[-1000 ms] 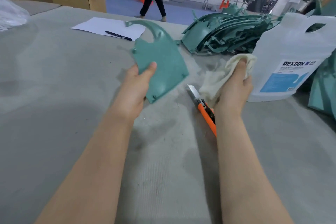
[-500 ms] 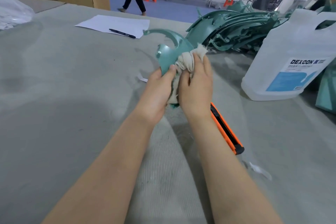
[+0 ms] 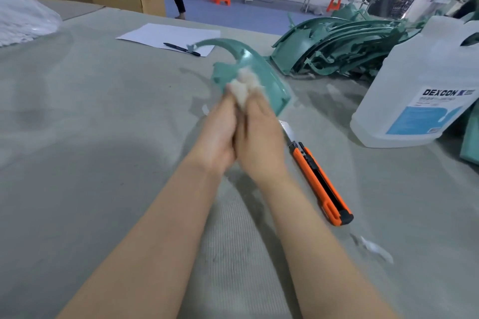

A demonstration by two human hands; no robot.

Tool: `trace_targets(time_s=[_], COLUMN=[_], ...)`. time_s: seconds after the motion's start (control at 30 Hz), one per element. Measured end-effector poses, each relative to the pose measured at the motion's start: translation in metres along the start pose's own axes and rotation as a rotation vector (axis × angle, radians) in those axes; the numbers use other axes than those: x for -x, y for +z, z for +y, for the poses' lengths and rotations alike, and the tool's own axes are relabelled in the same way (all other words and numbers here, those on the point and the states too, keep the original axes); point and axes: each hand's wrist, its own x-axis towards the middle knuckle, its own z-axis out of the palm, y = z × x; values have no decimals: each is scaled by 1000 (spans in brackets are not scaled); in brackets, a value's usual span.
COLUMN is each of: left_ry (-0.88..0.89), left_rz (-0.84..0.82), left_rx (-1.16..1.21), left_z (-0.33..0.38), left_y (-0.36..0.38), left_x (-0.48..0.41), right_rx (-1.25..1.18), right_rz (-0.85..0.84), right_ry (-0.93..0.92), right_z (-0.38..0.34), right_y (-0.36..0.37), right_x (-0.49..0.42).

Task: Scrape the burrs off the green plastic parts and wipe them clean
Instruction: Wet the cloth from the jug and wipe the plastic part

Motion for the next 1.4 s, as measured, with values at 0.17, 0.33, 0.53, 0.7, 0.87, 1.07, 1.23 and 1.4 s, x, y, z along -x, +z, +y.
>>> trace_targets(time_s=[0.17, 0.33, 0.53, 0.7, 0.87, 1.07, 1.23, 1.4], left_ry=[-26, 106, 249, 191, 195, 173, 286, 365], left_rz=[-40, -30, 15, -37, -146, -93, 25, -131], left_rx=[70, -164, -47, 61, -356, -364, -50, -330], left_z=[7, -2, 7, 7, 4, -3, 12, 11], left_y=[-6, 0, 3, 6, 3, 11, 0, -1], left_x=[2, 4, 5, 9, 13, 19, 8, 13], right_rx=[58, -300, -985, -1031, -668, -667, -487, -659], right_rz=[157, 401, 182, 91, 241, 184, -93, -23], right_ry=[17, 613, 907, 772, 741, 688, 592, 776], right_z=[11, 43, 26, -1, 27, 39, 17, 19], right_y=[1, -30, -44, -16, -25, -31, -10, -22], right_x=[-10, -15, -21, -17, -19, -18, -12, -13])
